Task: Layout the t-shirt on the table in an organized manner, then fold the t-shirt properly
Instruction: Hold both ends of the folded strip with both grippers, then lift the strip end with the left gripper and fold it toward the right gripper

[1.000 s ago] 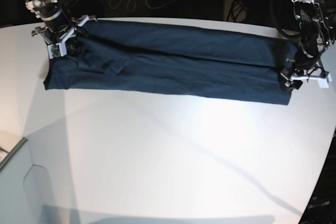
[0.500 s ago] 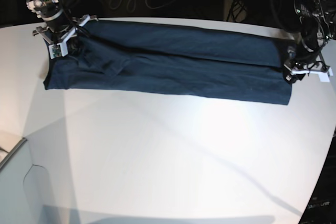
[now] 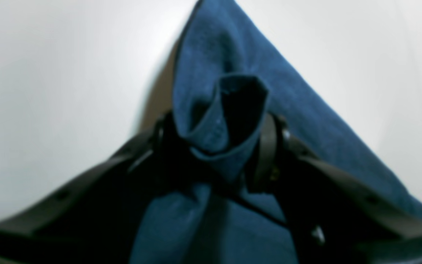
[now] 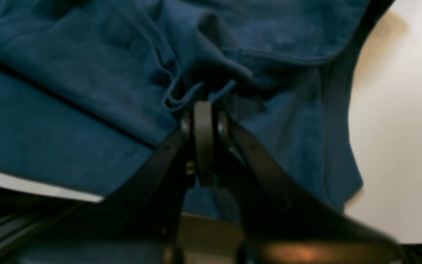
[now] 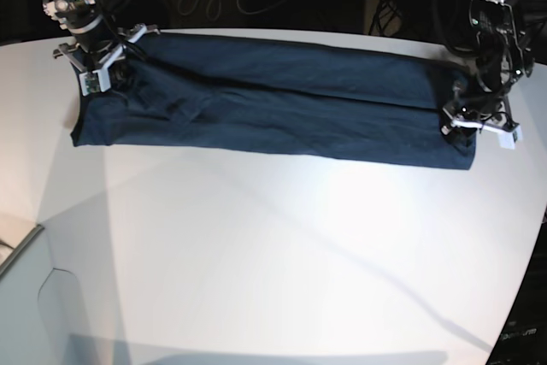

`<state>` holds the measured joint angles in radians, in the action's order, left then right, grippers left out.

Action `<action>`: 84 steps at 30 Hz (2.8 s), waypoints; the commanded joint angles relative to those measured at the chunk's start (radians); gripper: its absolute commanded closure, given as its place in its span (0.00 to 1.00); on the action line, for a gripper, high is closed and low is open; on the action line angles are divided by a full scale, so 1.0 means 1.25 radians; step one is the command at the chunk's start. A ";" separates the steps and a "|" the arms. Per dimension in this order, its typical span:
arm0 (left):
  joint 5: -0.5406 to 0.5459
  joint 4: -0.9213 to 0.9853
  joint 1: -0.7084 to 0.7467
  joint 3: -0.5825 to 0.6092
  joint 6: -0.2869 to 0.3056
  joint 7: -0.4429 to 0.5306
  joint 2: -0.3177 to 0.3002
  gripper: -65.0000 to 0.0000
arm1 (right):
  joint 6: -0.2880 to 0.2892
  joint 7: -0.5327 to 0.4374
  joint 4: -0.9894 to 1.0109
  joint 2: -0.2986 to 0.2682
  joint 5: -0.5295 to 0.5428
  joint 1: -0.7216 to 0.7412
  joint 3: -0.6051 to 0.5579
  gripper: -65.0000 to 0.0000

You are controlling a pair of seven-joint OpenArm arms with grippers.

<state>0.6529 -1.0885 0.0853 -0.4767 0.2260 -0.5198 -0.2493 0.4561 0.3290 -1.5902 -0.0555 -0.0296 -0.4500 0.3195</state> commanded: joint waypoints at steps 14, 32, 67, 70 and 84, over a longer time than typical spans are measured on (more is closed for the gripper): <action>-0.053 -0.109 0.026 -0.002 -0.019 -0.050 -0.001 0.76 | 0.002 -0.018 0.078 -0.007 0.003 0.039 0.002 1.00; -0.079 -0.400 0.119 0.024 -0.082 -0.045 0.064 1.00 | 0.002 -0.016 0.103 -0.007 0.003 0.061 0.002 1.00; -0.466 -0.358 0.066 0.603 -0.088 -0.041 0.292 1.00 | 0.002 -0.017 0.101 -0.007 0.003 0.068 0.002 1.00; -0.473 -0.341 0.061 0.604 -0.088 -0.041 0.308 1.00 | 0.002 -0.016 0.102 -0.007 0.003 0.073 0.002 1.00; -0.466 -0.339 0.033 0.654 -0.088 -0.041 0.309 0.99 | 0.002 -0.016 0.099 -0.007 0.003 0.073 0.002 1.00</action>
<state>0.0605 -1.4940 0.1387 0.3367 0.1085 -0.5995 0.1204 0.4557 0.3016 -1.4574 -0.0605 -0.0208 -0.3576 0.3195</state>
